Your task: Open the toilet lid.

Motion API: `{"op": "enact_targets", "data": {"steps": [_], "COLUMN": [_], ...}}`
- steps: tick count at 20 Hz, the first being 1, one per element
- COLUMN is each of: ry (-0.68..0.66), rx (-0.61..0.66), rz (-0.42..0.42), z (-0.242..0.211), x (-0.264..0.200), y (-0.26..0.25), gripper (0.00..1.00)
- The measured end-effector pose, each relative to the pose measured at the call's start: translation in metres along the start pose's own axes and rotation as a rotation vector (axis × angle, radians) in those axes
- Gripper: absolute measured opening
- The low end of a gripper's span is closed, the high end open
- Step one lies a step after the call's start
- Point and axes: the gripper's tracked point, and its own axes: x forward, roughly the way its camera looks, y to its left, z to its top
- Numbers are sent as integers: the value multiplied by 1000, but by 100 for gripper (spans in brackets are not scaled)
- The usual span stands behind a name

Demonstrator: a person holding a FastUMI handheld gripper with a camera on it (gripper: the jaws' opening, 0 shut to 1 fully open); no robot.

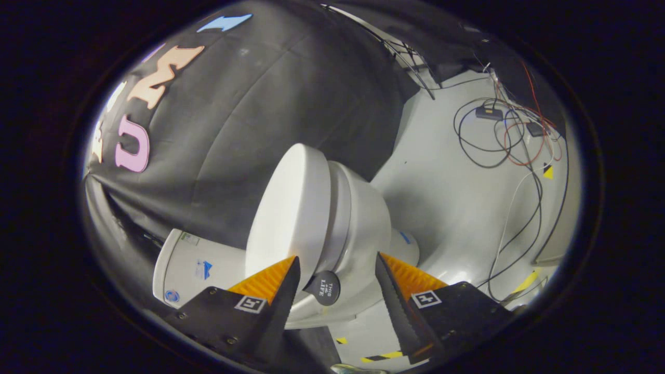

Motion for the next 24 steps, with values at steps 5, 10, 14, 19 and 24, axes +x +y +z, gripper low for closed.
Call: {"op": "enact_targets", "data": {"steps": [5,10,14,19,24], "ry": [83,182,182,204,176], "rx": [11,225,325,307,321], "rz": [-20,7,90,127,155], "z": [-17,-34,-27,-22,-23], "x": [11,12,16,-8,9], "y": [1,9,17,15,35], "gripper": [65,25,25,6,1]}}
